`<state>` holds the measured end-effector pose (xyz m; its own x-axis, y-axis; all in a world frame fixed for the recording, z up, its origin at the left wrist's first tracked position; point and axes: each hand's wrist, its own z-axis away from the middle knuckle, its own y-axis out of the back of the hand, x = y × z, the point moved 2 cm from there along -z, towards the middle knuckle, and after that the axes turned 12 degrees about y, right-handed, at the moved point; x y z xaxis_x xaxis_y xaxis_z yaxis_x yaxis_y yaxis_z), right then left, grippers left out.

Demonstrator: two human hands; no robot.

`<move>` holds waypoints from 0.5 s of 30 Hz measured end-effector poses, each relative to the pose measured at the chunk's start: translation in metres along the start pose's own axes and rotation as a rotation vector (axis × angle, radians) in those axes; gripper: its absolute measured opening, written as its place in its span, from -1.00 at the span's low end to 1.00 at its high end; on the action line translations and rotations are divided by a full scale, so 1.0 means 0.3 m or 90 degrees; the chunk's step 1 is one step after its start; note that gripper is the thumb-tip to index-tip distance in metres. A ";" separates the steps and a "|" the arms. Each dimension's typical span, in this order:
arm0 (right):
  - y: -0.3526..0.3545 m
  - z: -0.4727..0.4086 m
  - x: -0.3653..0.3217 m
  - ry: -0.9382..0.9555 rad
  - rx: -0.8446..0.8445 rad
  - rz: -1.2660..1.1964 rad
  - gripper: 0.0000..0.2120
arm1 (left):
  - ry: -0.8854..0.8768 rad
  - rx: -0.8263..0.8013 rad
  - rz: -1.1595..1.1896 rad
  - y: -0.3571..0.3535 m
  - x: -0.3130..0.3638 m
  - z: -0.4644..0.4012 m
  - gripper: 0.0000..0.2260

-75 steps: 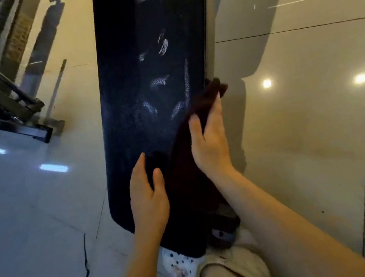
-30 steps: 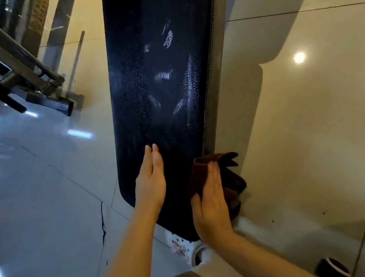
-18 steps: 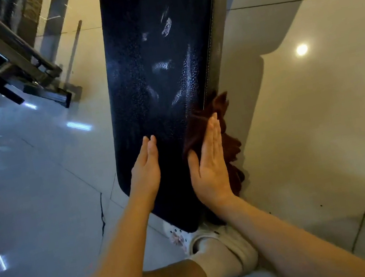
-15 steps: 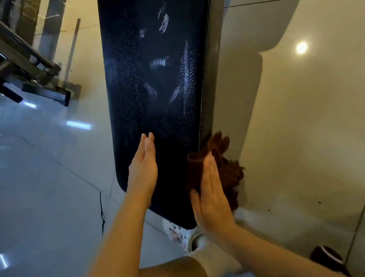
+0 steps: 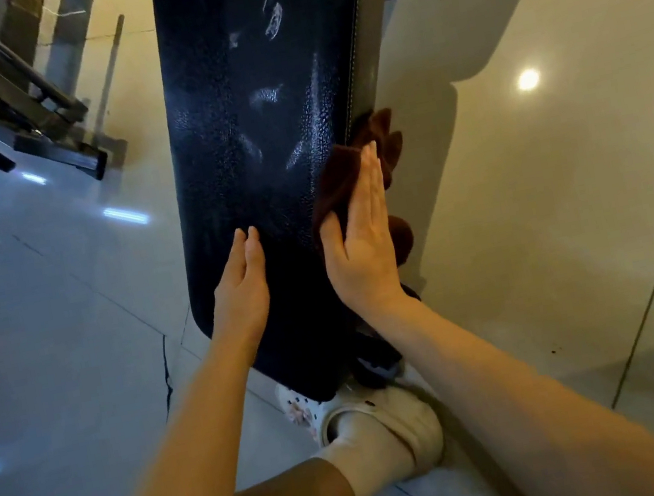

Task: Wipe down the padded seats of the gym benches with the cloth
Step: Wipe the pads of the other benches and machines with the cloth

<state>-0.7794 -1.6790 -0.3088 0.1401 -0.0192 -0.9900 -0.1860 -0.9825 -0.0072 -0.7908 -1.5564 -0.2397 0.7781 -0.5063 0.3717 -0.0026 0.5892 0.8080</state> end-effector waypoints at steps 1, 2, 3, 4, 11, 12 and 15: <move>0.004 -0.005 0.005 0.011 0.002 0.011 -0.38 | -0.001 -0.002 -0.005 -0.002 0.001 0.002 -0.48; 0.006 0.016 0.011 0.015 -0.009 0.026 -0.37 | -0.002 -0.005 -0.013 -0.003 0.002 0.006 -0.48; 0.004 0.059 0.021 0.016 -0.030 0.038 -0.35 | -0.004 -0.007 -0.014 -0.002 0.003 0.009 -0.48; -0.001 0.117 0.033 0.014 -0.057 0.044 -0.35 | -0.003 -0.008 -0.006 -0.001 0.006 0.010 -0.47; -0.039 0.449 0.092 -0.003 -0.151 0.104 -0.37 | -0.010 -0.011 -0.004 -0.006 0.004 0.014 -0.48; -0.042 0.438 0.086 -0.011 -0.142 0.103 -0.37 | -0.010 -0.010 -0.002 -0.006 0.003 0.013 -0.48; -0.045 0.378 0.060 -0.046 -0.110 0.068 -0.33 | -0.005 -0.008 0.011 -0.002 0.002 0.007 -0.48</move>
<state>-0.8847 -1.6451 -0.3425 0.0571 -0.1174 -0.9914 -0.0251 -0.9929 0.1161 -0.7916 -1.5583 -0.2389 0.7726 -0.5018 0.3889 -0.0073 0.6054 0.7959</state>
